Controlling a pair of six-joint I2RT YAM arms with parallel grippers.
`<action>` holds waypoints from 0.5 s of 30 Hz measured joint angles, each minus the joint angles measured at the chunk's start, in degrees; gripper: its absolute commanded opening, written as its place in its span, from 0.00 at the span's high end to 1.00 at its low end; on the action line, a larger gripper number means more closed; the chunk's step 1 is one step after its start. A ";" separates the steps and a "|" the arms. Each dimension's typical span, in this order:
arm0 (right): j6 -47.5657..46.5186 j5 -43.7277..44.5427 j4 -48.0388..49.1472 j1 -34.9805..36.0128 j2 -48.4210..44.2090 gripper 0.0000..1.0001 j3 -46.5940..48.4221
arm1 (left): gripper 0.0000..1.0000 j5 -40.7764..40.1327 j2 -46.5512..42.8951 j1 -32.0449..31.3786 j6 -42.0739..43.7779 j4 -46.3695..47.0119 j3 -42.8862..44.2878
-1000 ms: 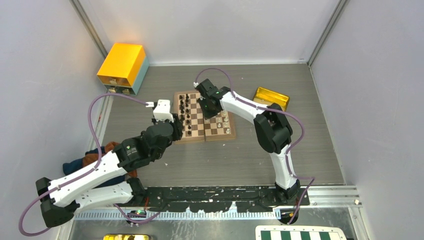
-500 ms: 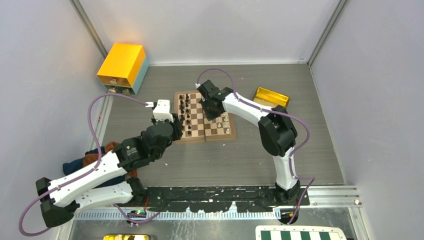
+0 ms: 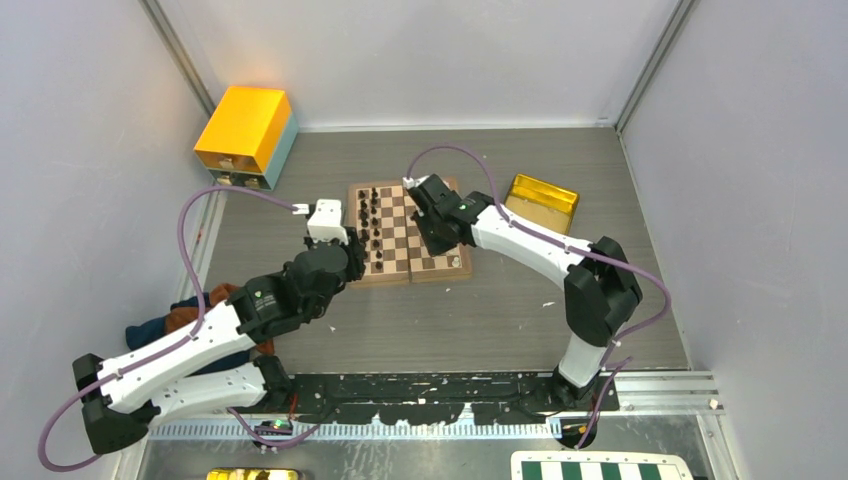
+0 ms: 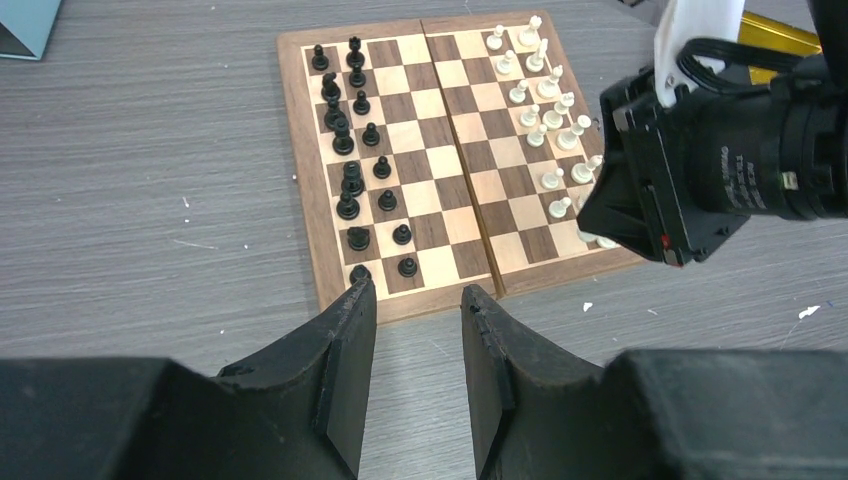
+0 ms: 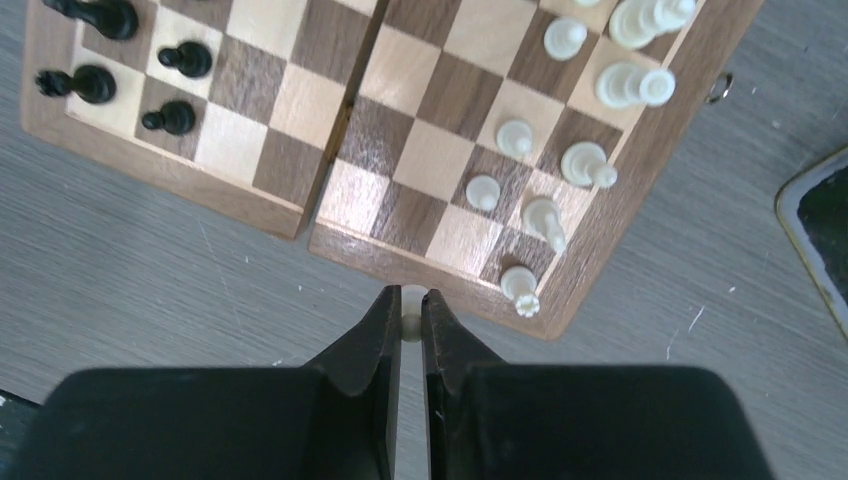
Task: Set up the chess pieces on the board
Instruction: Place the chess piece on the chessboard.
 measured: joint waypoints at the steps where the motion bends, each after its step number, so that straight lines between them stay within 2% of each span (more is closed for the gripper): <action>1: 0.20 0.15 0.07 0.17 -0.63 0.99 -1.05 | 0.62 0.00 0.11 0.00 0.00 0.00 0.00; 15: 1.46 2.60 5.77 0.61 -2.08 0.99 -11.23 | 0.62 0.02 0.74 0.00 0.07 -0.04 0.02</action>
